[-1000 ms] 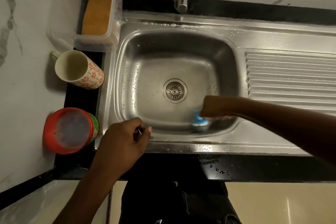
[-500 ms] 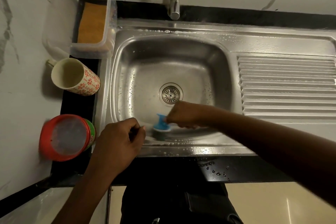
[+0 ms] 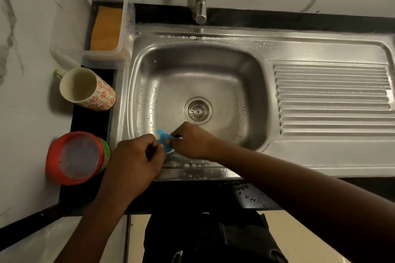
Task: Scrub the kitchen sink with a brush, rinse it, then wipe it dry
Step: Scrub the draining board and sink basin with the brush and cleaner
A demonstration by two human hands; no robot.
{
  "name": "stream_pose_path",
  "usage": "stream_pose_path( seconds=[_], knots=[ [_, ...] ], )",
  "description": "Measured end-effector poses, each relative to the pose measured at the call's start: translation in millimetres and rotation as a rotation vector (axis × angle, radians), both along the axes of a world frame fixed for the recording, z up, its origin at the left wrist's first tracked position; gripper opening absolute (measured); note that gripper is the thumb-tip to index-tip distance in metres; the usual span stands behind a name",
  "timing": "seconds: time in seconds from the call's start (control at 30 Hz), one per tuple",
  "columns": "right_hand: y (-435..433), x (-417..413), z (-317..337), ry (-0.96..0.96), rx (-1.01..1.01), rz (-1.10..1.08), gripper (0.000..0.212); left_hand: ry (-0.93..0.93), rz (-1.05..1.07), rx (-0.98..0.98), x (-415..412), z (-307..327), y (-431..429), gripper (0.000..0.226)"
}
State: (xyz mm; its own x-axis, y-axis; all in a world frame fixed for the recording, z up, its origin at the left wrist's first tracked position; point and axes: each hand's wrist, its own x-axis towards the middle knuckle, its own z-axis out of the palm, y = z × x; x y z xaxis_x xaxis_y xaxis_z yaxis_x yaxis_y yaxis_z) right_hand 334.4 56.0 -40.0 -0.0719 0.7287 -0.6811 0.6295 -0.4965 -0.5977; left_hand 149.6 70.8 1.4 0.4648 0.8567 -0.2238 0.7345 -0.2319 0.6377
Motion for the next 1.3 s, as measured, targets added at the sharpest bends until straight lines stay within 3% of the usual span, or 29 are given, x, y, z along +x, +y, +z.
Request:
stream_pose_path(
  seconds=[0.07, 0.3, 0.37, 0.6, 0.77, 1.17, 1.23, 1.3],
  knots=[
    [-27, 13, 7, -0.043, 0.038, 0.027, 0.033, 0.015, 0.011, 0.017, 1, 0, 0, 0.026],
    [-122, 155, 58, -0.644, -0.001, 0.081, 0.036, 0.005, 0.037, 0.011, 6, -1, -5, 0.029],
    [-118, 164, 55, -0.718, 0.027, 0.089, 0.036, 0.003, 0.037, 0.012, 7, -1, -7, 0.03],
    [-58, 39, -34, -0.393, 0.002, 0.065, 0.042, 0.005, 0.004, 0.007, 7, 1, -10, 0.028],
    [-3, 21, -74, -0.218, 0.021, 0.187, 0.041, 0.011, -0.005, -0.008, 4, 2, -9, 0.025],
    [32, 57, -143, -0.253, 0.279, 0.805, 0.051, 0.027, 0.002, -0.081, -3, -10, 2, 0.024],
    [49, 58, -151, -0.285, 0.361, 0.788, 0.052, 0.03, 0.008, -0.078, -2, -12, 4, 0.026],
    [73, 59, -155, -0.329, 0.396, 0.54, 0.053, 0.035, 0.021, -0.071, -3, -15, 7, 0.027]
  ],
)
